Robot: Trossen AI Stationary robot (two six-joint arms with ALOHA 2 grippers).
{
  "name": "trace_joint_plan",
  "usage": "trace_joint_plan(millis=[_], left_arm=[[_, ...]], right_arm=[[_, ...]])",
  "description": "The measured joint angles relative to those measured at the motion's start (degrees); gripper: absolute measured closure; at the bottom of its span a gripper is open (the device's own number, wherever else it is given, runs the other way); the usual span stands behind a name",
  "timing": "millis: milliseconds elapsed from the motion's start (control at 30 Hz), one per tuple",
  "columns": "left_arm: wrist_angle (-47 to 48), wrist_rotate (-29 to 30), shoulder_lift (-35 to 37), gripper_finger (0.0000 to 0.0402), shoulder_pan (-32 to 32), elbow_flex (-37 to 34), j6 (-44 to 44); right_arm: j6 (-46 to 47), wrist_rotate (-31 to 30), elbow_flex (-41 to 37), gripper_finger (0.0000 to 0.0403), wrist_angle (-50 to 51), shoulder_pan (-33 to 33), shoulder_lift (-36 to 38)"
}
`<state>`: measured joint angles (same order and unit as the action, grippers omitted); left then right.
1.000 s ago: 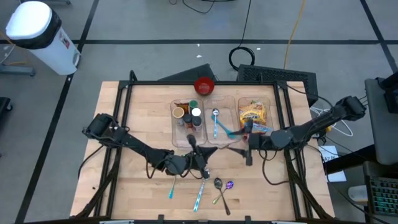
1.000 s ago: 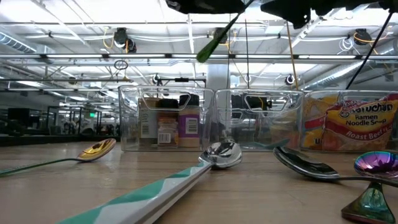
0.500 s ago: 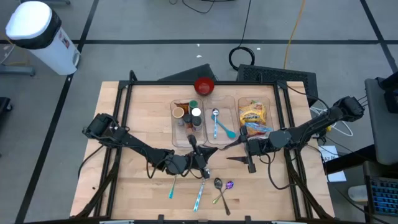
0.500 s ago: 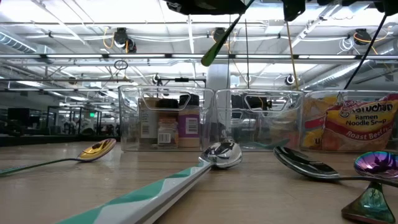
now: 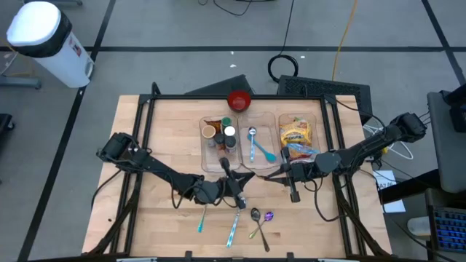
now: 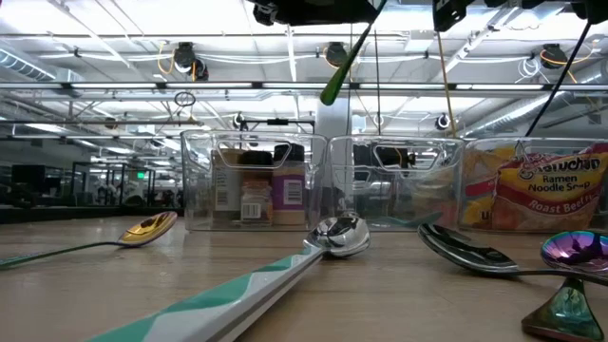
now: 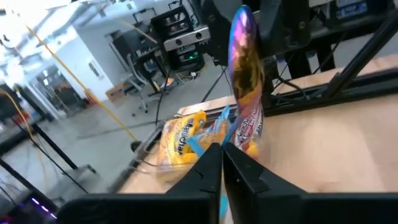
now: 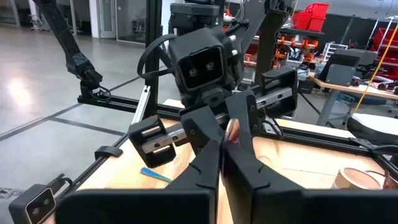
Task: Pick & Place Food Item
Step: Put the left purple spoon into the middle transparent bin
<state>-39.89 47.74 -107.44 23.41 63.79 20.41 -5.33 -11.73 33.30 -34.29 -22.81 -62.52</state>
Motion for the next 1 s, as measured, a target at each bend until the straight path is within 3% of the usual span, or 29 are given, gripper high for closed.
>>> trace_joint_plan(millis=[100,300,433,567,700,833,1000], left_arm=[[2.65,0.12,0.02,0.0359,-0.08,0.00,-4.62],[7.27,1.27,2.76,0.0258,1.53,-0.07,-10.60],[17.48,-2.41,7.81,0.0198,3.07,-0.04,-15.65],[29.37,-4.19,13.05,0.0163,4.37,-0.02,-23.60],[36.26,-4.26,14.96,0.0150,4.97,-0.02,-28.98],[36.96,-4.26,15.04,0.0152,4.67,-0.04,-30.71],[37.84,-4.28,15.04,0.0159,3.65,-0.04,-32.28]], right_arm=[[-0.17,0.01,0.00,0.0400,0.43,-0.01,0.00],[-3.05,-0.27,0.00,0.0401,1.16,0.00,0.39],[-3.60,-1.85,0.00,0.0402,3.44,1.05,1.58],[-4.58,-1.88,0.00,0.0402,7.44,4.49,3.26],[-7.09,-1.27,0.00,0.0402,12.52,11.74,3.71],[-10.26,4.56,0.00,0.0402,19.27,23.12,3.20],[-7.76,13.46,0.00,0.0402,22.77,36.86,2.13]])
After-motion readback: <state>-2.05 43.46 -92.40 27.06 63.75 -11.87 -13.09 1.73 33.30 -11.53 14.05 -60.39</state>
